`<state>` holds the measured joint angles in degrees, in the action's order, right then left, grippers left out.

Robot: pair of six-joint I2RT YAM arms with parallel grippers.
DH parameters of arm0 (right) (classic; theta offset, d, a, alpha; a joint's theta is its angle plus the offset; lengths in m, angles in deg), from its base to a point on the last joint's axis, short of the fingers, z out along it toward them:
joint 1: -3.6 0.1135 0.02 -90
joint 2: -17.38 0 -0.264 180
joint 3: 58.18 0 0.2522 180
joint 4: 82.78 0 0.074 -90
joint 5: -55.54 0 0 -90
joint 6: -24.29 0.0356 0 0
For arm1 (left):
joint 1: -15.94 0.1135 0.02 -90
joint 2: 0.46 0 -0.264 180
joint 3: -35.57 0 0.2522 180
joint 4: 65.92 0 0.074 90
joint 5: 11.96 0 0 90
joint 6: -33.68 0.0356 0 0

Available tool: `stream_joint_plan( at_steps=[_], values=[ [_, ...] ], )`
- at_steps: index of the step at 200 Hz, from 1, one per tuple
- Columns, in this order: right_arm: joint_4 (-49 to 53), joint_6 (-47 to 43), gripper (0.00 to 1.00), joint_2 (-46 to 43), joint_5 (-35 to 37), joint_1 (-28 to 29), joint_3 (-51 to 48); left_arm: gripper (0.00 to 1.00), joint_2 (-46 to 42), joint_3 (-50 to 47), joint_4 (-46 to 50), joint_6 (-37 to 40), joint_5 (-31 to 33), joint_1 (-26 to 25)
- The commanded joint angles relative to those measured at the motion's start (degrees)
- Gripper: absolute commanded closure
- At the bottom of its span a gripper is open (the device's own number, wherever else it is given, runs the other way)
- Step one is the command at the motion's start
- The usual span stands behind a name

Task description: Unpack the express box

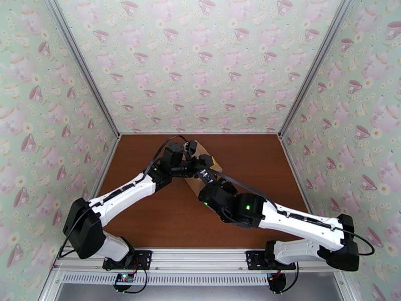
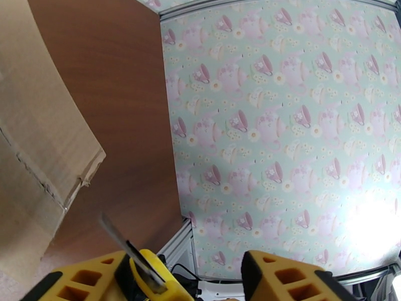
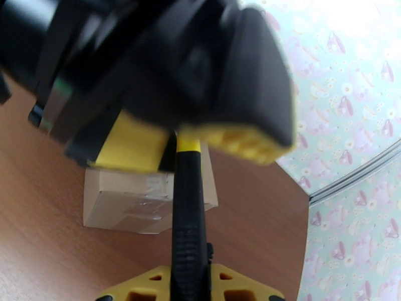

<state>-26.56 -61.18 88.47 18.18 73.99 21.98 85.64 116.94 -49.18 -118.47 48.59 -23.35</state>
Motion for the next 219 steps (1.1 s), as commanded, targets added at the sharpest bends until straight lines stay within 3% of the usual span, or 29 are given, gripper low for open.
stream_joint_plan(
  at_steps=[1, 78, 117, 194, 219],
  values=[
    [-2.99, -2.33, 1.00, 0.56, 2.62, -0.25, 2.10, 0.48, 0.33, 1.46, 0.47, 0.01, -1.30, -0.18],
    [-4.99, -5.75, 1.00, 0.54, 3.28, 0.19, 2.95, 0.72, 2.80, 2.59, 0.15, -0.25, -2.15, -0.13],
    [-5.45, -7.30, 1.00, 0.50, 3.17, 0.27, 3.48, 1.00, 3.45, 2.63, -0.08, -0.40, -2.27, -0.22],
    [-5.30, -4.76, 0.98, -1.28, -0.65, 0.28, 2.91, 1.00, 2.09, 0.22, -5.11, -0.83, -0.58, -0.18],
    [-5.28, -4.19, 0.87, -1.91, -1.35, 0.27, 2.50, 1.00, 1.63, 0.07, -5.85, -0.80, -0.05, -0.18]
  ],
)
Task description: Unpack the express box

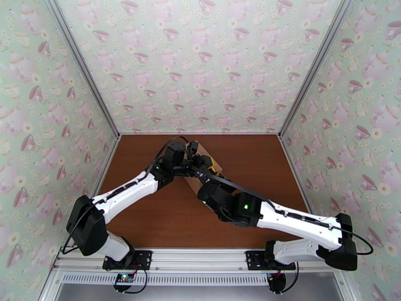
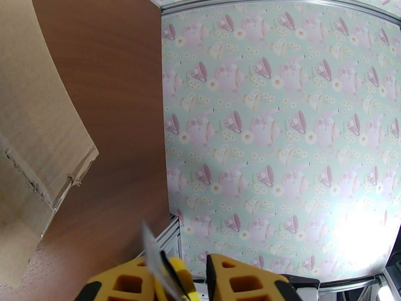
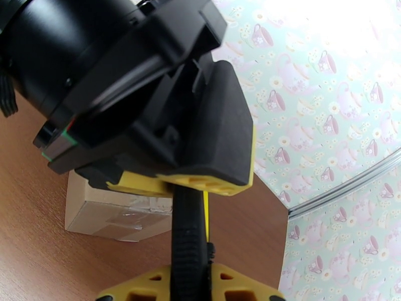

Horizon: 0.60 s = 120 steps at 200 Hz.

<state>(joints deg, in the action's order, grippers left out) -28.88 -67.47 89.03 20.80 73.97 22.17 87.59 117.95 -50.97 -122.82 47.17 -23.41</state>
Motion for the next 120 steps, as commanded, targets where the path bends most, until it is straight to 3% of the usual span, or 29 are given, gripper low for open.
stream_joint_plan(
  at_steps=[1, 17, 42, 89, 120],
  values=[
    [-2.92, 2.15, 0.86, -2.53, -4.00, 0.30, 2.31, 1.00, -0.37, -0.98, -4.12, 3.51, 1.36, -0.11],
    [-2.74, 2.47, 0.64, -2.97, -4.74, 0.30, 2.21, 1.00, -0.74, -1.20, -4.71, 3.39, 1.69, -0.11],
    [-2.70, 3.00, 0.50, -3.53, -5.58, 0.19, 1.92, 1.00, -0.95, -1.34, -5.10, 3.54, 2.11, -0.11],
    [-1.18, 6.63, 0.42, -4.60, -7.87, -0.43, 1.67, 1.00, -1.05, -1.64, -5.89, 3.66, 2.60, 0.22],
    [1.00, 13.27, 0.35, -9.87, -15.29, -4.19, 0.83, 1.00, -1.08, -1.30, -5.51, 4.81, 2.66, 1.30]
  ],
)
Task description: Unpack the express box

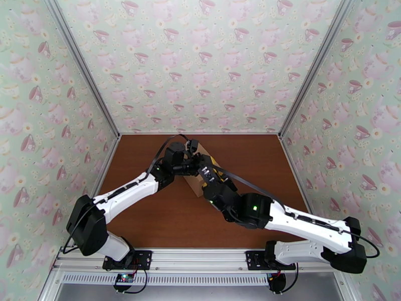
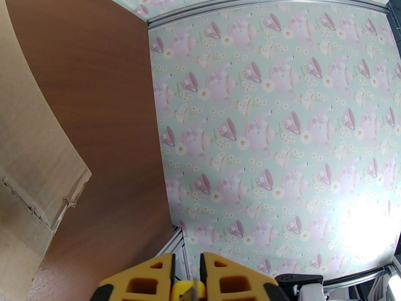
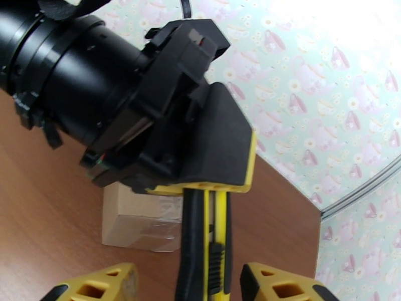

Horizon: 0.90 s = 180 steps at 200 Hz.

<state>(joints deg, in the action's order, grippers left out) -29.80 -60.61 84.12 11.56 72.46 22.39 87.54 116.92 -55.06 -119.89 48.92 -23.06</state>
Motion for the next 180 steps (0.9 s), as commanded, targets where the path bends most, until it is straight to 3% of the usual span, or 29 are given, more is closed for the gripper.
stream_joint_plan(
  at_steps=[1, 56, 79, 124, 180],
  values=[
    [2.00, 6.63, 0.35, -5.22, -6.43, -2.85, 0.61, 1.00, -1.06, -0.27, -1.37, 1.96, 0.91, 1.04],
    [7.53, 15.23, 0.09, -8.29, -23.33, -13.39, 1.93, 1.00, -1.00, 1.41, -0.73, 2.94, 0.45, 2.72],
    [6.57, 16.16, 0.07, -6.56, -25.29, -14.51, 1.48, 1.00, -0.60, 1.17, -2.61, 1.30, 0.04, 2.36],
    [4.75, 16.68, 0.08, -1.58, -25.46, -15.25, 2.69, 1.00, -0.29, 1.10, -5.03, -0.62, 0.81, 0.59],
    [1.25, 15.42, 0.25, 0.58, -20.89, -15.25, 3.42, 1.00, 0.32, -0.34, -7.82, -2.87, 1.39, -0.69]
  ],
)
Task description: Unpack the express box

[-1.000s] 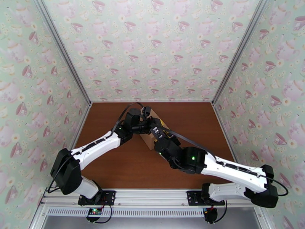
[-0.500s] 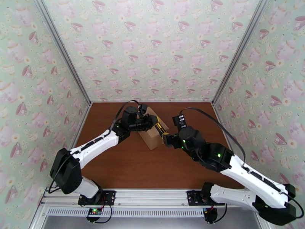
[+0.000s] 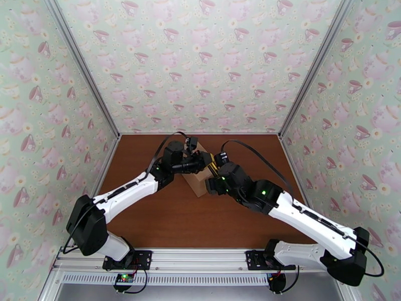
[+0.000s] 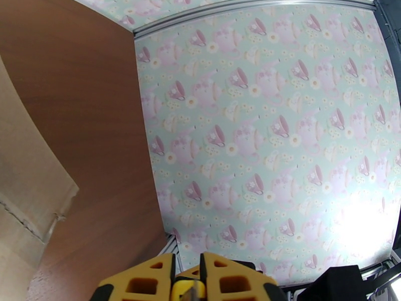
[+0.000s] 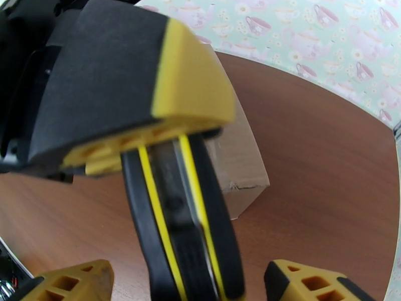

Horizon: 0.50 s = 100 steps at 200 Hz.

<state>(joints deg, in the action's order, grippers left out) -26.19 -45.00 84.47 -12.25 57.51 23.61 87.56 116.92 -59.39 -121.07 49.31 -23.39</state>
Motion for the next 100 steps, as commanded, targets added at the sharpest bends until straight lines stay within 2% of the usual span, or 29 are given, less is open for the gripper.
stream_joint_plan(
  at_steps=[1, 14, 49, 60, 74, 90, 100],
  values=[
    [-2.42, -0.21, 0.25, 0.19, 3.00, -0.30, 2.20, 1.00, 0.26, -0.35, -3.50, -1.74, 0.98, -0.33],
    [-3.15, -0.62, 0.28, 0.06, 3.70, -0.23, 1.93, 1.00, 0.34, -0.55, -3.50, -1.76, 1.13, -0.45],
    [-3.13, -2.05, 0.45, 1.52, 4.58, -0.27, 2.74, 1.00, 0.53, -0.71, -3.89, -2.24, 1.07, -0.55],
    [-2.78, -2.36, 0.59, 2.18, 4.83, -0.30, 3.13, 1.00, 0.51, -0.60, -3.81, -2.22, 1.15, -0.50],
    [-2.58, -2.60, 0.81, 2.68, 4.70, -0.30, 3.30, 1.00, 0.42, -0.49, -3.51, -2.14, 1.25, -0.40],
    [-1.85, -2.61, 0.95, 2.95, 4.42, -0.27, 3.39, 1.00, 0.26, -0.23, -2.87, -1.89, 1.65, -0.08],
    [-1.24, -2.43, 0.98, 2.92, 4.28, -0.29, 3.34, 1.00, -0.04, -0.19, -2.23, -1.65, 1.88, 0.47]
  ],
)
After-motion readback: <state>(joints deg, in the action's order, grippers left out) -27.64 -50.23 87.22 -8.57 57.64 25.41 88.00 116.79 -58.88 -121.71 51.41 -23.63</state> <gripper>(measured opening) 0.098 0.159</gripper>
